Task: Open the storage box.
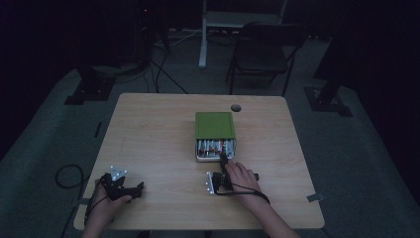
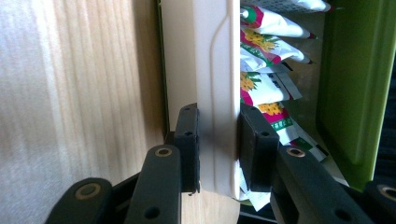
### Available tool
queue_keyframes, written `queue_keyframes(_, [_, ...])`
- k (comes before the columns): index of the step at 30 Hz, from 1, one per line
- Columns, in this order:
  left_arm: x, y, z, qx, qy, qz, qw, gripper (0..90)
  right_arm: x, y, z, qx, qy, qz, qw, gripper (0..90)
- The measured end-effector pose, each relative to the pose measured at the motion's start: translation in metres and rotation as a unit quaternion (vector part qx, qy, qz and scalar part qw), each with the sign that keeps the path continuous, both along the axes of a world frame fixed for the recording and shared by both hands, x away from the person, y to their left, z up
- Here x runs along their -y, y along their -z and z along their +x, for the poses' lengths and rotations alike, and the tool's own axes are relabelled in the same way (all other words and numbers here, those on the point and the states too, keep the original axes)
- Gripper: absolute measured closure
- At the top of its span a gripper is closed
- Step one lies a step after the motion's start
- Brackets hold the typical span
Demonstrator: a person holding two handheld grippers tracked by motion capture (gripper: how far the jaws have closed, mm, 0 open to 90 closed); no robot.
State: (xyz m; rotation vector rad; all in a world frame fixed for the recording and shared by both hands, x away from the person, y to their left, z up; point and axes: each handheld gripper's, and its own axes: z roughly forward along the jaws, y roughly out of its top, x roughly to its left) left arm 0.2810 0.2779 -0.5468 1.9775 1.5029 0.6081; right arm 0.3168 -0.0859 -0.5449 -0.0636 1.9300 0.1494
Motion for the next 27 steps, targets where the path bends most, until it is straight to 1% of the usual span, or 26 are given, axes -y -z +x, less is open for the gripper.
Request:
queue_keyframes(6, [0.0,0.0,0.0,0.0,0.0,0.0,1.0,0.4,-0.001,-0.004,-0.004,-0.016,-0.001,-0.007,0.9998,71.8])
queue_keyframes(20, [0.0,0.0,0.0,0.0,0.0,0.0,1.0,0.4,0.001,-0.004,-0.018,-0.017,-0.007,-0.009,0.9998,72.0])
queue_keyframes(22, [0.0,0.0,0.0,0.0,0.0,0.0,1.0,0.4,0.002,-0.005,-0.023,-0.022,-0.007,-0.007,0.9997,72.1])
queue_keyframes(27, [0.0,0.0,0.0,0.0,0.0,0.0,1.0,0.4,0.002,-0.006,-0.029,-0.026,-0.009,-0.011,0.9996,72.2])
